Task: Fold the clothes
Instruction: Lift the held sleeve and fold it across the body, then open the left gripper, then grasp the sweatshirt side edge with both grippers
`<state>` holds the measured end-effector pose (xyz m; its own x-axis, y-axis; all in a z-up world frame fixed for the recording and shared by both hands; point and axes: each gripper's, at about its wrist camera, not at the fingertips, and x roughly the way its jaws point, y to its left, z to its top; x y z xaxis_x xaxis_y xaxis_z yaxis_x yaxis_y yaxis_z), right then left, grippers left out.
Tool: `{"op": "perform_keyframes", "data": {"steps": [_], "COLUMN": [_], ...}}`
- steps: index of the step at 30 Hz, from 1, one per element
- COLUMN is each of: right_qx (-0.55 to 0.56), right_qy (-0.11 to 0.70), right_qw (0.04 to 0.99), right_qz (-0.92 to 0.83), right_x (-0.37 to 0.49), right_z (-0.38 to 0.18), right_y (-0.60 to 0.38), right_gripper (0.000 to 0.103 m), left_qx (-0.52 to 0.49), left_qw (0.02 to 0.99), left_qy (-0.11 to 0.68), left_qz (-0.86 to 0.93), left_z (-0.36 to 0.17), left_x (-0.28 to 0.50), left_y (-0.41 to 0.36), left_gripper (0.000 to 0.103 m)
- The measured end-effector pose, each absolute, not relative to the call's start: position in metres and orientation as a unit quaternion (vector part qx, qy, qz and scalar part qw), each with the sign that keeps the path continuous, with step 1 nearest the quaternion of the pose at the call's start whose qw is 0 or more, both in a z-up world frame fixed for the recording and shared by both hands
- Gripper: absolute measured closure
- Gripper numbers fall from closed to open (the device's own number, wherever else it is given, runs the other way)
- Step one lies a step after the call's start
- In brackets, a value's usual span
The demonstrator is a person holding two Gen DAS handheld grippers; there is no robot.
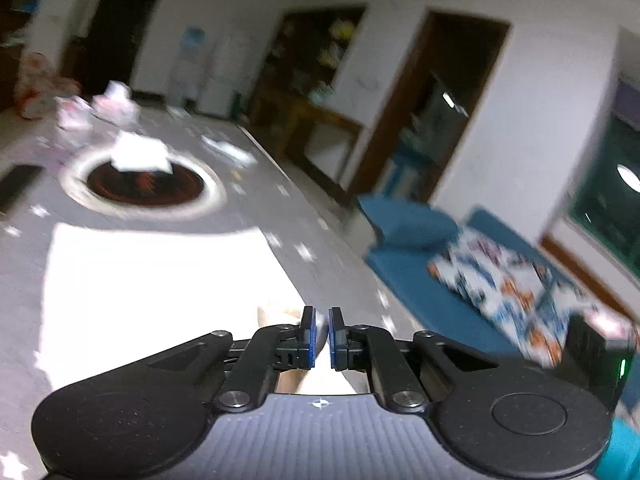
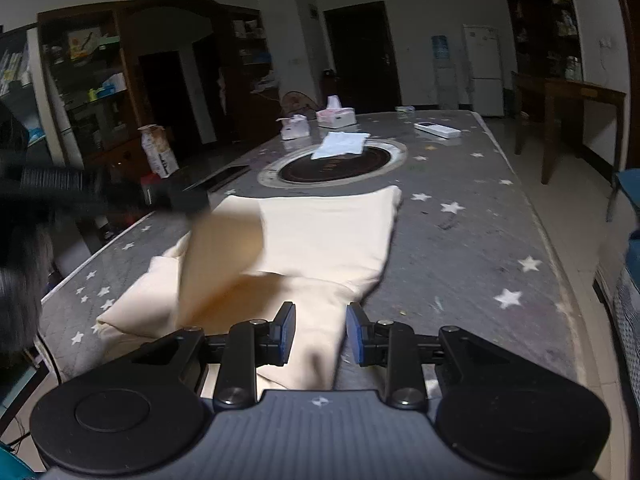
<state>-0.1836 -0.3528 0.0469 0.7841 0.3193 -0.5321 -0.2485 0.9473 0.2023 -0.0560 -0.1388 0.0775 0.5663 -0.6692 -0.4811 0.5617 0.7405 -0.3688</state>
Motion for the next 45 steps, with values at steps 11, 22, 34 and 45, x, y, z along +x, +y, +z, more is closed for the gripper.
{"op": "perform_keyframes", "data": {"steps": [11, 22, 34, 45], "right_qx": [0.056, 0.027, 0.009, 0.002], "right_qy": [0.304, 0.335, 0.329, 0.310], "right_qw": [0.937, 0.928, 0.930, 0.936], "right_qz": [0.164, 0.162, 0.161, 0.169], "right_x": [-0.170, -0.154, -0.151, -0.130], "right_z": [0.043, 0.028, 0.032, 0.034], "right_y": [-0.338, -0.314, -0.304, -0.295], "right_gripper": [0.076, 0.076, 0.076, 0.076], "left_qx": [-0.067, -0.072, -0.068, -0.069], "left_qw": [0.894, 0.906, 0.910, 0.904], "left_qy": [0.335, 0.365, 0.342, 0.359], "left_qz": [-0.289, -0.205, -0.224, -0.222], "left_z": [0.047, 0.020, 0.034, 0.021], "left_x": [-0.078, -0.086, -0.068, -0.032], "left_y": [-0.079, -0.006, -0.021, -0.035], "left_gripper": [0.087, 0.087, 0.087, 0.087]}}
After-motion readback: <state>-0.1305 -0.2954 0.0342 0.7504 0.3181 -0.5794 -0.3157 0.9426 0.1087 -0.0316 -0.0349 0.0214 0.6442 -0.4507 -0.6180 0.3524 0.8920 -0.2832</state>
